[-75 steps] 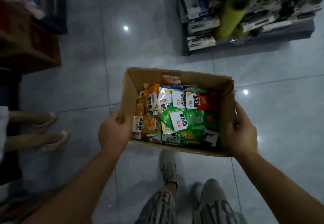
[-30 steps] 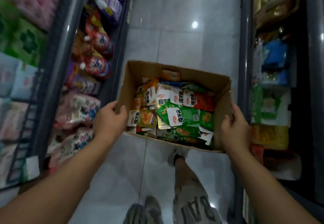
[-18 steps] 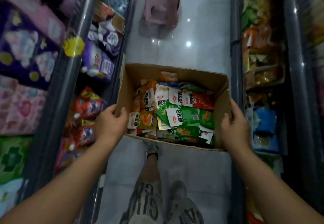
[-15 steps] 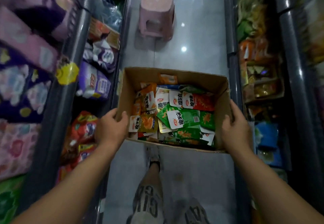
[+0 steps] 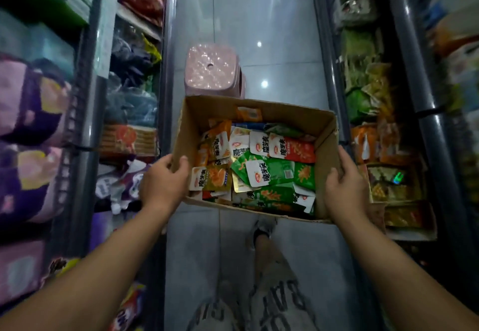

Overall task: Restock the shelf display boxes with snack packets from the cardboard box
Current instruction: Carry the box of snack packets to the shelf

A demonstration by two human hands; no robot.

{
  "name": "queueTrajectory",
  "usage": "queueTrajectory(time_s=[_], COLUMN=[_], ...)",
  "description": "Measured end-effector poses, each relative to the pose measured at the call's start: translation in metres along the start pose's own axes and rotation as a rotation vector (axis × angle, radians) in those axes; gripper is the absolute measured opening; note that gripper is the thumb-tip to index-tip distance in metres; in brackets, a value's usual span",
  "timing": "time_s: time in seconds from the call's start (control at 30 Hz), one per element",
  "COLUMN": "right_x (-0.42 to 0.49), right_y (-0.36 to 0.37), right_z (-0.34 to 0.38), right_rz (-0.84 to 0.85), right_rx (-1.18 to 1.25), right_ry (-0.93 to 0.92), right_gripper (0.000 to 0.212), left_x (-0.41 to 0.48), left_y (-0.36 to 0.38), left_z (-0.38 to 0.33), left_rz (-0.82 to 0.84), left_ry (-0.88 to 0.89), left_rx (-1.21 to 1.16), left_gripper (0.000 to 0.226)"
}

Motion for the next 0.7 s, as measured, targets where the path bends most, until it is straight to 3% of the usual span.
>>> queueTrajectory(time_s=[0.07, 0.13, 0.33, 0.57, 0.7], right_x=[0.043, 0.083, 0.198, 0.305, 0.354], right_y=[0.005, 0.008, 0.018, 0.025, 0.023], right_z=[0.021, 0.037, 0.078, 0.113, 0.117], right_rz=[0.002, -0.008, -0.113, -0.253, -0.335], right_rx=[-0.003, 0.014, 0.046, 0.054, 0.121], right_ry=[0.015, 0.055, 0.111, 0.21, 0.273], right_gripper=[0.05, 0.05, 0.054, 0.055, 0.053], left_x=[0.041, 0.082, 0.199, 0.315, 0.368], left_y=[0.003, 0.006, 0.011, 0.033, 0.053], left_z=[-0.041, -0.082, -0.197, -0.339, -0.415], left_rz=[0.009, 0.013, 0.021, 0.071, 0.109], left_ry=[0.027, 0.058, 0.129, 0.271, 0.34], left_rx=[0.016, 0.018, 0.101, 0.199, 0.25], left_gripper=[0.032, 0.022, 0.042, 0.019, 0.035])
Point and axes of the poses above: each hand's wrist, its own x-axis towards the middle knuckle, its own y-axis out of the palm, z = x × y, the point moved 7 cm from there along x, towards the middle knuckle, and after that the axes turned 8 degrees about x, right-handed, at the moved point
